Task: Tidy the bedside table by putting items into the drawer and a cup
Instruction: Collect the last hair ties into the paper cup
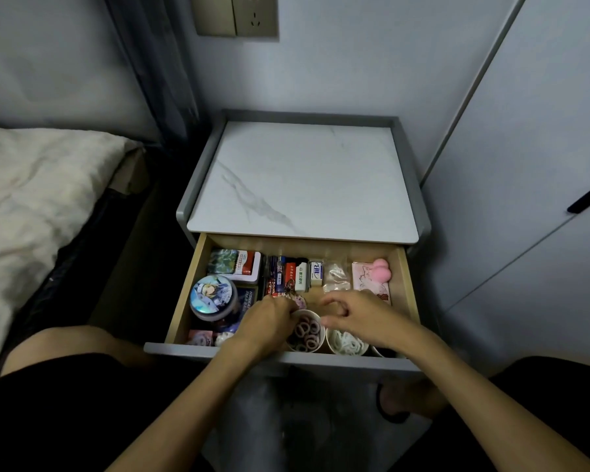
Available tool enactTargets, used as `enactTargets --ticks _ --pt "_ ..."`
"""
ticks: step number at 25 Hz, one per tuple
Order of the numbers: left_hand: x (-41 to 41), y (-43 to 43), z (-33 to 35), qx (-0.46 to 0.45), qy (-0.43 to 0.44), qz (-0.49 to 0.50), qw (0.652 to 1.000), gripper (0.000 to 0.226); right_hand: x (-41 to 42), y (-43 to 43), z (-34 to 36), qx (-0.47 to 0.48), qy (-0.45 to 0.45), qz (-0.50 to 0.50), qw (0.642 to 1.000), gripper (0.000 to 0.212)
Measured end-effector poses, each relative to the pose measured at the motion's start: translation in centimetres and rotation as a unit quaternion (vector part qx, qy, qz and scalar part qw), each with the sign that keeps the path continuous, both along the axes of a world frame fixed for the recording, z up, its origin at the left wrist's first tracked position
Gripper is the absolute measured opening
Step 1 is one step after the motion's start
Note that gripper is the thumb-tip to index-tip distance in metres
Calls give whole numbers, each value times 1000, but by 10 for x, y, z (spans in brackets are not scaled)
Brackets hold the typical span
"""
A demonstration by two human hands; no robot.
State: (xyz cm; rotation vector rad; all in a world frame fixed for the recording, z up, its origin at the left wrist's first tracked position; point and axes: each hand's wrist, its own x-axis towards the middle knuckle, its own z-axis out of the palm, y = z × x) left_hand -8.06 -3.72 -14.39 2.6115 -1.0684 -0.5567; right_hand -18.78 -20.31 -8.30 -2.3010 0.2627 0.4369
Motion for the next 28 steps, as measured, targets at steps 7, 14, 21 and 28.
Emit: enactTargets --ticks 7,14,21,28 --pt "12 20 26 -7 -3 22 1000 43 -13 22 -10 -15 52 110 993 78" --pt "36 19 58 -17 -37 23 999 28 -3 18 -6 -141 -27 96 985 83" --pt "80 23 85 -43 -24 48 998 32 47 -4 5 -389 -120 159 899 108" --pt "117 16 87 -3 7 6 1000 33 98 -27 8 -446 -130 107 879 106"
